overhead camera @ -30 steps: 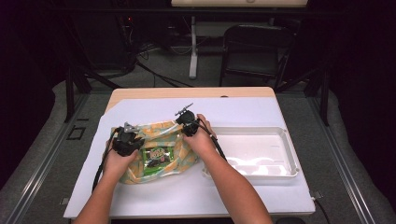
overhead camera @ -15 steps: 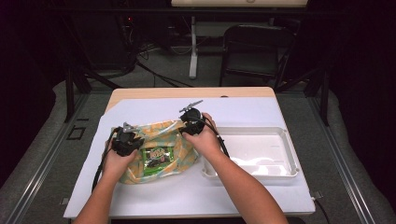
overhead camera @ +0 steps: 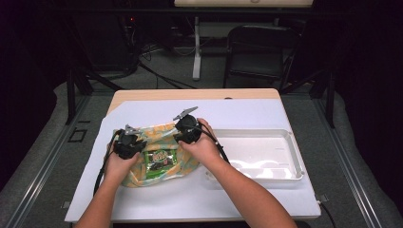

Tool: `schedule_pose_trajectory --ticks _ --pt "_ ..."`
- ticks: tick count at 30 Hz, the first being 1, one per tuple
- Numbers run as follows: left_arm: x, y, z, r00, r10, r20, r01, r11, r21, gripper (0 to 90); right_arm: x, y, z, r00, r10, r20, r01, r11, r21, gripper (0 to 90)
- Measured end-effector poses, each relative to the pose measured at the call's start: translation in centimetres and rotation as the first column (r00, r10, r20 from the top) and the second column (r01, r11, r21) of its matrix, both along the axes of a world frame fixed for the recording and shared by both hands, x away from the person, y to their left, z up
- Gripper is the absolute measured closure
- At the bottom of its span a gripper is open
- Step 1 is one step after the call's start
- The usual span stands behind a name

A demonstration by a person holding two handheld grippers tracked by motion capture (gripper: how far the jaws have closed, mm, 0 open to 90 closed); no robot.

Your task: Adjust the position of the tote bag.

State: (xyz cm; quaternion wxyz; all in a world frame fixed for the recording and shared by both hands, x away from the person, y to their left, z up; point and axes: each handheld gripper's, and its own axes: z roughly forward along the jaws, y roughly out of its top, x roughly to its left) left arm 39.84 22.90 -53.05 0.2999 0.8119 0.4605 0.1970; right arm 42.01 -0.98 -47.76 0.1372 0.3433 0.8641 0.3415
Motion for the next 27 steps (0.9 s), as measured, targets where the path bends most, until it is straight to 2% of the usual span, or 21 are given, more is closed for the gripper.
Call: schedule_pose_trajectory --ticks 5,10,11,14,17,21,27 --pt "0.0 0.1 0.0 0.9999 0.006 0.008 -0.006 1.0000 -0.002 84.7 -0.7 1.4 -1.4 0.9977 0.063 -0.026 -0.065 0.995 -0.078 79.8" --pt "0.0 0.2 0.0 1.0000 0.005 -0.001 -0.005 1.0000 -0.003 84.7 -1.0 1.1 -2.4 0.9962 0.074 -0.046 -0.079 0.990 -0.115 87.3" --pt "0.0 0.3 0.0 1.0000 0.006 -0.001 -0.006 1.0000 -0.003 84.6 -1.1 0.9 -2.5 0.9959 0.074 -0.051 -0.080 0.988 -0.129 88.1" --pt "0.0 0.3 -0.1 1.0000 0.010 -0.001 -0.010 0.9999 -0.003 84.6 -1.2 0.1 -2.9 0.9969 0.053 -0.059 -0.060 0.989 -0.131 89.2" --pt "0.0 0.3 -0.1 0.9998 0.016 0.007 -0.016 0.9999 -0.004 84.6 -1.2 -0.8 -3.2 0.9955 0.035 -0.088 -0.049 0.986 -0.161 89.5" --pt "0.0 0.3 -0.1 0.9999 0.016 0.005 -0.016 0.9999 -0.002 84.6 -1.5 -1.6 -3.7 0.9954 0.011 -0.095 -0.028 0.983 -0.179 89.7" --pt "0.0 0.4 -0.2 0.9999 0.016 -0.003 -0.016 0.9999 -0.003 84.6 -1.7 -2.1 -4.0 0.9950 0.006 -0.099 -0.026 0.980 -0.198 90.0"
